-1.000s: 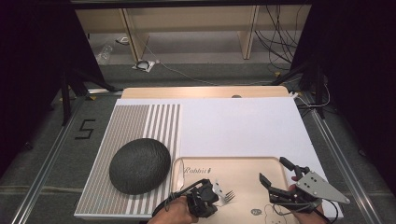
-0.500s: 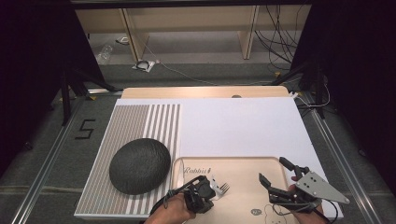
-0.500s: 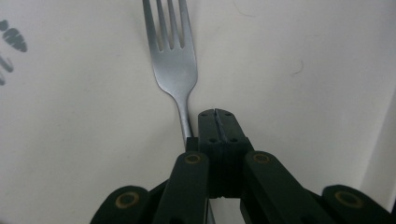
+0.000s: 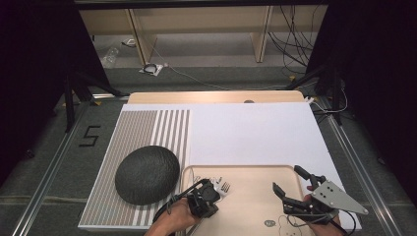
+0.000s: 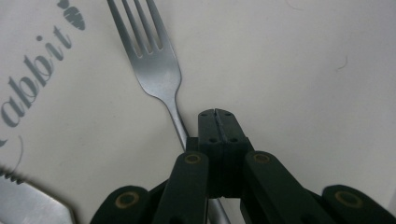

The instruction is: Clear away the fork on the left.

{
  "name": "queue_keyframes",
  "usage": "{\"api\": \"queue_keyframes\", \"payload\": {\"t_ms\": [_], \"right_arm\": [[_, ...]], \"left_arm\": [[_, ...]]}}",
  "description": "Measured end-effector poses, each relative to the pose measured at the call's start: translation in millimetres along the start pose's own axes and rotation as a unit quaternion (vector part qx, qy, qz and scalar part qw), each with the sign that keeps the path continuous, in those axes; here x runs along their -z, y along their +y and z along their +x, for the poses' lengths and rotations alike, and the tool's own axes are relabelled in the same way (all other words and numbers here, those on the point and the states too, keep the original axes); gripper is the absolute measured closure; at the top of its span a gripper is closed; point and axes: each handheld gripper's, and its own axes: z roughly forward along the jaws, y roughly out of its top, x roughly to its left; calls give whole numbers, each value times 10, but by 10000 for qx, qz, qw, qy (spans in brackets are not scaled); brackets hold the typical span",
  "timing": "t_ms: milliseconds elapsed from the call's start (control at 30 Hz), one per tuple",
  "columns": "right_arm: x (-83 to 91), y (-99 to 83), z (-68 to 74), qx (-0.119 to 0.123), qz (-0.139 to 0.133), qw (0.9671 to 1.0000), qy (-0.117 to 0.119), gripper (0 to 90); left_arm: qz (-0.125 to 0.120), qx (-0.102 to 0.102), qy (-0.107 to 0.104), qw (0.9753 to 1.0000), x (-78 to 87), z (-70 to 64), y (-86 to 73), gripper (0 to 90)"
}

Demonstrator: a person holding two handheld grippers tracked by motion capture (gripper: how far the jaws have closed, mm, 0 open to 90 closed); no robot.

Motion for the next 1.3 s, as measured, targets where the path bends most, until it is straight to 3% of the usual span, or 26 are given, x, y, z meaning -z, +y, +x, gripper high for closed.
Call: {"api": "queue_keyframes", "payload": {"t_ms": [1300], "right_arm": [[1,-1,2,-5,1,10000,10,186]], "left_arm": [[147,413,241,9987,92,275,-114,888]]}}
